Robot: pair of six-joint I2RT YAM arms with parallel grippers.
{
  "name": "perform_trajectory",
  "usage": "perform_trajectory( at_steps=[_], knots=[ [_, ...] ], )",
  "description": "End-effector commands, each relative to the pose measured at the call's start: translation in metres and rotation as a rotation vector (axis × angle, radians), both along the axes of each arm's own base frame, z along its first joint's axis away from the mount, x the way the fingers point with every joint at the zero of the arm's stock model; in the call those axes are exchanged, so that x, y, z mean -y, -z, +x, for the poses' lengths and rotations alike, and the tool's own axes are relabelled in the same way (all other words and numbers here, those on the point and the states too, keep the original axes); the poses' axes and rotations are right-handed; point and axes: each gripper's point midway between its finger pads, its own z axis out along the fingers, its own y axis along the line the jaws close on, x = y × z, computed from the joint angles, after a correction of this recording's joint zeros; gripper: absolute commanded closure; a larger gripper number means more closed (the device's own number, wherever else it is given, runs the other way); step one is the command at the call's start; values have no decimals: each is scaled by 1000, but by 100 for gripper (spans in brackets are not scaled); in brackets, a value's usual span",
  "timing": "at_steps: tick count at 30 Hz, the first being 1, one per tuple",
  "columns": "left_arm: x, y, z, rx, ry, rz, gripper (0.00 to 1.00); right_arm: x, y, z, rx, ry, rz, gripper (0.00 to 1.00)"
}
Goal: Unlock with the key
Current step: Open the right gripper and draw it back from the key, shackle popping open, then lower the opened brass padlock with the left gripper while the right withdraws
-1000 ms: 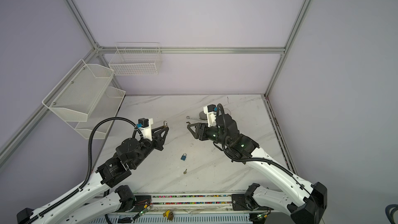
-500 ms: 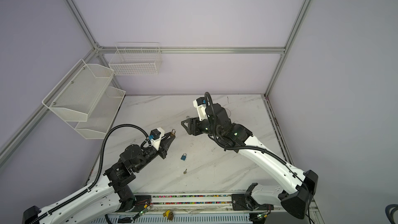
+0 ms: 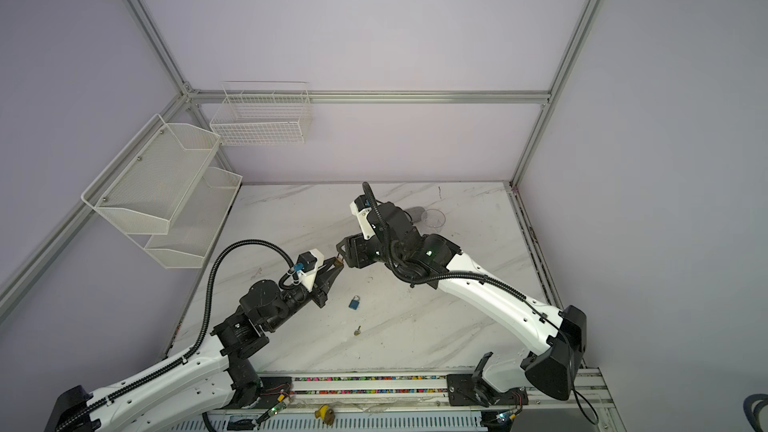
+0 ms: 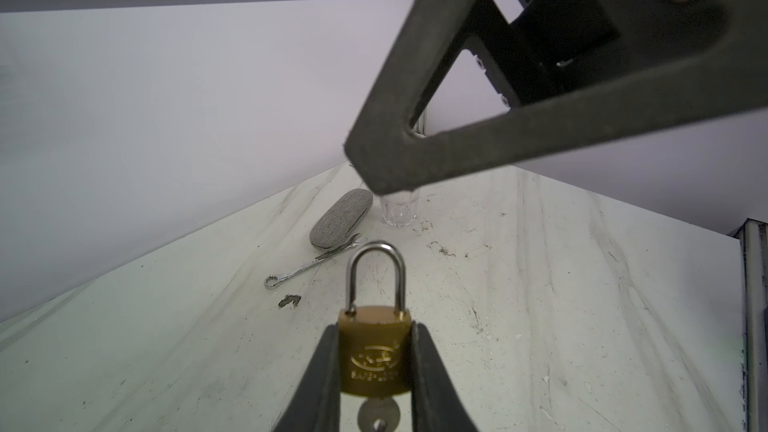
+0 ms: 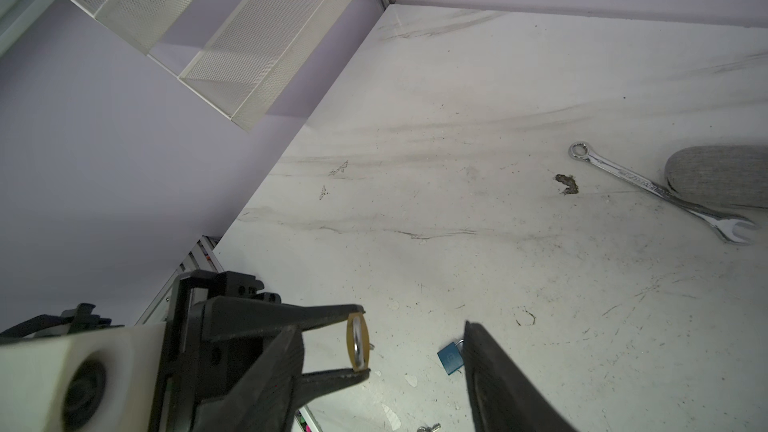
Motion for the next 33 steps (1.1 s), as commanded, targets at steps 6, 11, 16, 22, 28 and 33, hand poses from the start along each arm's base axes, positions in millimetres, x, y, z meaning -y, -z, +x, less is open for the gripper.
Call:
perform_trajectory(
  at_steps=[6,11,16,22,28,33],
  knots=[
    [1,-9,-2,49,14,-29,100,10,16,11,14,80,-102,36],
    [0,-13,-2,62,11,-30,100,16,33,19,10,115,-187,36],
    [-1,-11,-2,68,6,-17,100,19,29,20,24,123,-196,35],
    [-5,-8,1,66,-24,-14,100,27,23,13,31,120,-181,35],
    [-6,-7,2,62,-30,-33,100,24,23,2,14,65,-148,34],
    [-11,-4,6,40,-66,-42,100,33,24,6,35,111,-158,32]
  ],
)
